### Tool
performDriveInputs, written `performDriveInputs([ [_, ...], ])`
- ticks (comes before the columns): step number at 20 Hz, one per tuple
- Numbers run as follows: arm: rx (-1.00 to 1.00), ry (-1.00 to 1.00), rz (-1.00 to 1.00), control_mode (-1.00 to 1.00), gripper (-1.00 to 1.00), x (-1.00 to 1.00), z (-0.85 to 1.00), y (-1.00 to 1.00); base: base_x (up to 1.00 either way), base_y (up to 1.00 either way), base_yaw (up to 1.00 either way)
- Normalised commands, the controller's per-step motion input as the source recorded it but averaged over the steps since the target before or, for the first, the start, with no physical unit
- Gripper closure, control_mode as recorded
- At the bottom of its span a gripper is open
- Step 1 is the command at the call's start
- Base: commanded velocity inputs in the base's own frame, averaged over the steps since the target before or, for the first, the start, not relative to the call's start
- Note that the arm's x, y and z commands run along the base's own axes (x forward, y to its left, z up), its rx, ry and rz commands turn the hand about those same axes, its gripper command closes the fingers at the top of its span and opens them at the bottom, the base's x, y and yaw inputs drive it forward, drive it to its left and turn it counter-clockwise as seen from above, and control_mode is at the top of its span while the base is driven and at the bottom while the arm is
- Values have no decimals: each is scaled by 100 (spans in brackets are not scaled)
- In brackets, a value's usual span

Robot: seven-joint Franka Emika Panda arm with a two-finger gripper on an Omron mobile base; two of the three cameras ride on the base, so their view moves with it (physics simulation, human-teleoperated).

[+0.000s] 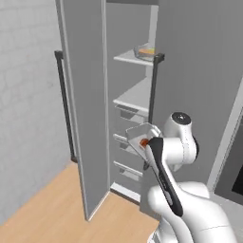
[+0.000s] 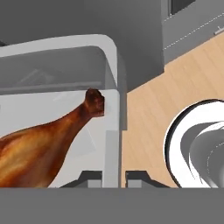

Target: Take the meat container that has the chicken drumstick and place it on the second highest rack of the freezer. Then take the vegetable container that has the squash and lemon wedge and place it on the highest rack of the freezer.

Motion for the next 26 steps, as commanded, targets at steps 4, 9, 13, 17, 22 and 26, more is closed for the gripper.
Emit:
performDriveInputs([
  [4,0,0,0,100,100,0,0,0,0,98,-37],
  [9,0,0,0,100,100,0,0,0,0,35,-65],
  [13,0,0,0,100,100,0,0,0,0,45,-71],
  [17,0,0,0,100,100,0,0,0,4,100,-43],
  [22,0,0,0,100,100,0,0,0,14,54,-8],
  [26,0,0,0,100,100,0,0,0,9,12,0],
])
